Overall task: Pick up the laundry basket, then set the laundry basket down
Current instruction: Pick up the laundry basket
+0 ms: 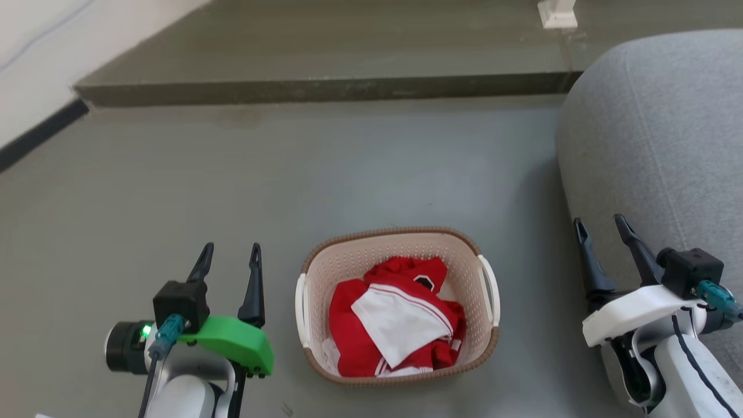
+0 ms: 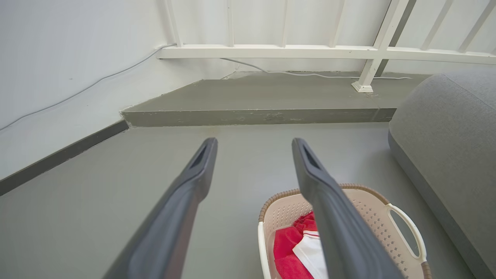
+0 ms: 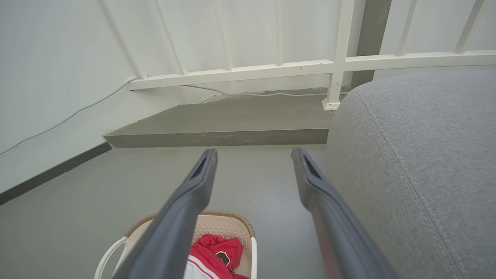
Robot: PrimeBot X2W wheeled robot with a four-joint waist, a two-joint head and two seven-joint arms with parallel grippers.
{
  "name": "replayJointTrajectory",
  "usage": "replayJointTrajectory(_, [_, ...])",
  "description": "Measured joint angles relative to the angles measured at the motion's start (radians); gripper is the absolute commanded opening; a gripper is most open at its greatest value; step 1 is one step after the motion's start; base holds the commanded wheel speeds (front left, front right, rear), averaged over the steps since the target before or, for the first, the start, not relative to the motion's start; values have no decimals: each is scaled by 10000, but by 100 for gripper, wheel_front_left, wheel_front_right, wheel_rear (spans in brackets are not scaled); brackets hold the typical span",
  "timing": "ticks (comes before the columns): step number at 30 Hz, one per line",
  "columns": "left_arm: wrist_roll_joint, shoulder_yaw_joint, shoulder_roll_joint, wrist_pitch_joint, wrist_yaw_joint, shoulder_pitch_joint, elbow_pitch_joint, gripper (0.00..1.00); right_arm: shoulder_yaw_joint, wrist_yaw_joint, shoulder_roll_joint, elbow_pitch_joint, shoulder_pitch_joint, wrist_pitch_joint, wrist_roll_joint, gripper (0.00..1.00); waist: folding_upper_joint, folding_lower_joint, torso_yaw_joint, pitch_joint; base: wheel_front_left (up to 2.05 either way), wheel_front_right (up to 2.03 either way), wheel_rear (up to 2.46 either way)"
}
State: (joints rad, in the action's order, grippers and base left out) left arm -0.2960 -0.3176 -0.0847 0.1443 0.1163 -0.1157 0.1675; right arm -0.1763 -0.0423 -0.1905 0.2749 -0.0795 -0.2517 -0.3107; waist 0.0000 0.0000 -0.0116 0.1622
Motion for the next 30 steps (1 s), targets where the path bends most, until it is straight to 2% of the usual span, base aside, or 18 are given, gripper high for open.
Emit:
replayJointTrajectory(17, [2, -372, 132, -205, -121, -1613, 295, 100, -36, -109, 75, 709, -1511, 31, -90, 100, 0, 1, 134, 2463, 0, 0, 0])
replayJointTrajectory(30, [-261, -589, 316, -637, -642, -3011, 1181, 100, -115, -282, 128, 1289, -2801, 31, -150, 100, 0, 2, 157, 4331, 0, 0, 0])
